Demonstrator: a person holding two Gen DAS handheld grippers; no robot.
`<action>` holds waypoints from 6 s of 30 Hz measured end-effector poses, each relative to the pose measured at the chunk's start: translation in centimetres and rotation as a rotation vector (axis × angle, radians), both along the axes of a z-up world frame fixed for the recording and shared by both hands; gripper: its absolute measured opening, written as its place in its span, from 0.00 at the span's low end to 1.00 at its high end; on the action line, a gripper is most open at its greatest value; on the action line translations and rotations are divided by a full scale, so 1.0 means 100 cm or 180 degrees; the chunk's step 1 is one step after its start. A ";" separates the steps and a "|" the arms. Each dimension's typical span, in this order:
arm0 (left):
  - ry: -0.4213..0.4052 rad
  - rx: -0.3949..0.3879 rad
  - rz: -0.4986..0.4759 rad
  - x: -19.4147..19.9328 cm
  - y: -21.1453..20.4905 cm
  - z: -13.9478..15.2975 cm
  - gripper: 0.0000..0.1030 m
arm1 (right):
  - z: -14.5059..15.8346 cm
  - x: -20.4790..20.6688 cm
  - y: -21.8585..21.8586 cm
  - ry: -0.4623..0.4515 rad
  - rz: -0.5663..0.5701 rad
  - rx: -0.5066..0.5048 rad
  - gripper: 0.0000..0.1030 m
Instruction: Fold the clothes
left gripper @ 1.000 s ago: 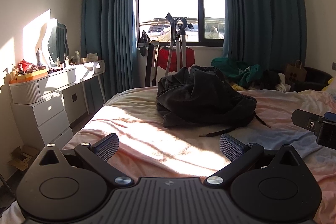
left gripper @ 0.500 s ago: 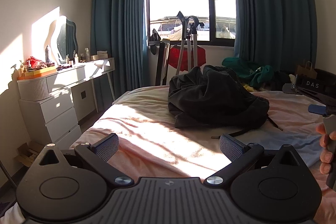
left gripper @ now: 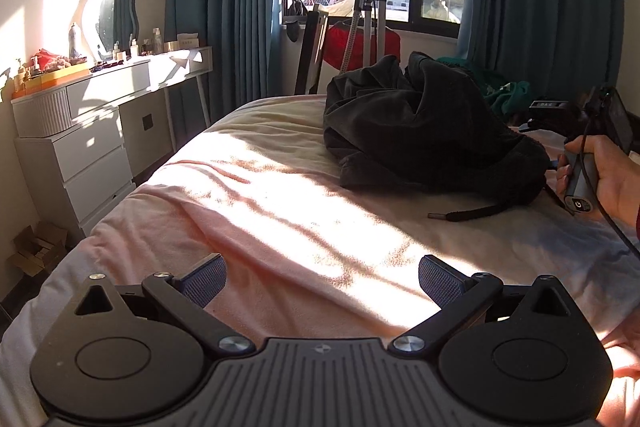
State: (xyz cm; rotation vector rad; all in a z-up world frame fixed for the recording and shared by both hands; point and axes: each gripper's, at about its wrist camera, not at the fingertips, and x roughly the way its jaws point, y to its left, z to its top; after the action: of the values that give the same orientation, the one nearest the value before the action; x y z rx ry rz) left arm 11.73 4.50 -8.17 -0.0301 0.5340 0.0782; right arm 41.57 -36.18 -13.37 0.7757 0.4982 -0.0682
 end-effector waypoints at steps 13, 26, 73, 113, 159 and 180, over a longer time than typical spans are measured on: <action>-0.0101 -0.0103 0.0102 0.008 0.009 -0.002 1.00 | 0.065 -0.047 0.051 -0.0759 0.0185 -0.0850 0.20; -0.0567 -0.0371 -0.0044 -0.079 0.018 0.048 1.00 | 0.137 -0.292 0.090 -0.1267 0.0735 -0.0702 0.19; 0.0009 0.2699 -0.2949 0.049 -0.348 -0.013 0.93 | 0.002 -0.387 -0.108 0.0274 -0.0594 0.0688 0.82; -0.0675 0.0879 0.0251 0.122 0.000 0.183 0.07 | 0.015 -0.347 -0.033 0.0357 -0.0332 -0.0778 0.82; 0.0798 -0.3479 0.1410 -0.034 0.144 -0.030 0.96 | 0.003 -0.356 0.051 0.0380 0.0331 -0.1043 0.81; 0.0061 -0.3453 0.1317 -0.038 0.137 -0.035 0.39 | 0.003 -0.351 0.069 0.0187 0.0413 -0.1191 0.80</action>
State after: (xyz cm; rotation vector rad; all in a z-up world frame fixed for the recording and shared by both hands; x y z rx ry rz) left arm 7.94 18.22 -11.70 -1.2011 0.5304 0.1843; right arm 6.43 -29.33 -13.06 0.3751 0.5704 -0.0614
